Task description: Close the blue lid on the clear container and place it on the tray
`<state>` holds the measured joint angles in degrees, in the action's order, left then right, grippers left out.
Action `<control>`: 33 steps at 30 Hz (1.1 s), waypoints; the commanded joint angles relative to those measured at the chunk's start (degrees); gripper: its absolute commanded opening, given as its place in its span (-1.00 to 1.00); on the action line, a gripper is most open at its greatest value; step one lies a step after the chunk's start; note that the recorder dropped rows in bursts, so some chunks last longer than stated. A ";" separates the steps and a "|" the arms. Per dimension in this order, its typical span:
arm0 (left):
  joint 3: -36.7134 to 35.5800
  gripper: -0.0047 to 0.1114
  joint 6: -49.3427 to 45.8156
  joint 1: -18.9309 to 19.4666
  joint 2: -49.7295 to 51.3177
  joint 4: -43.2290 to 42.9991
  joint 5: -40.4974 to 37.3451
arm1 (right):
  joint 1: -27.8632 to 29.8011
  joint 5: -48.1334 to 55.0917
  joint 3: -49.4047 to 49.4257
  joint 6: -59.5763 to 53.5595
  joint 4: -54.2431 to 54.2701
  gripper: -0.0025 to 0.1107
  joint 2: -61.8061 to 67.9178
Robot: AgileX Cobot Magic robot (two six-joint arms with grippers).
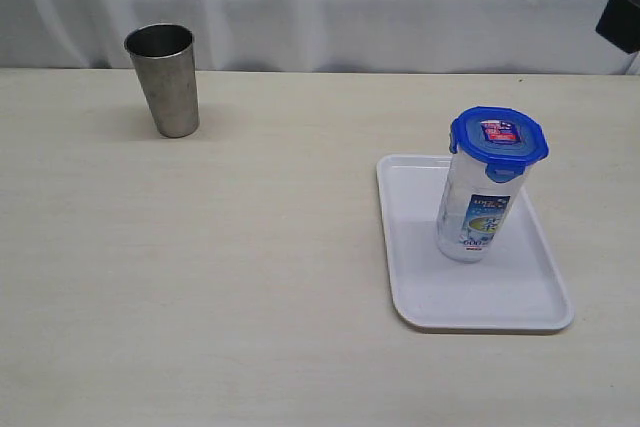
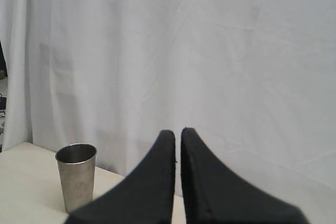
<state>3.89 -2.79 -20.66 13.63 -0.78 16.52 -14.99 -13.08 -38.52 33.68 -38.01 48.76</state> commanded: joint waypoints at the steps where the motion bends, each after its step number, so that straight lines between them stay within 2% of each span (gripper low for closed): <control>1: -3.89 -0.92 -0.19 3.82 -12.90 0.78 -6.17 | 0.31 -0.26 0.27 0.20 -0.11 -0.88 0.05; 2: -3.89 -0.92 -0.19 4.22 -13.63 0.78 -6.69 | 0.31 -0.26 0.27 0.20 -0.11 -0.88 0.05; 10: -3.89 -0.92 -0.19 4.72 -13.63 0.21 -26.22 | 0.31 -0.49 0.27 0.15 -0.11 -0.88 -0.08; 15: -3.89 -0.92 -0.19 4.72 -13.63 -0.06 -34.40 | 0.31 -0.49 0.27 0.15 -0.11 -0.88 -0.08; 33: -3.89 -0.92 2.40 4.72 -13.63 -0.06 -34.85 | 0.31 -0.49 0.27 0.15 -0.11 -0.88 -0.08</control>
<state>0.20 -1.14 -16.03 0.15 -0.75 -18.33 -14.99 -13.08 -38.52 33.68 -38.01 48.76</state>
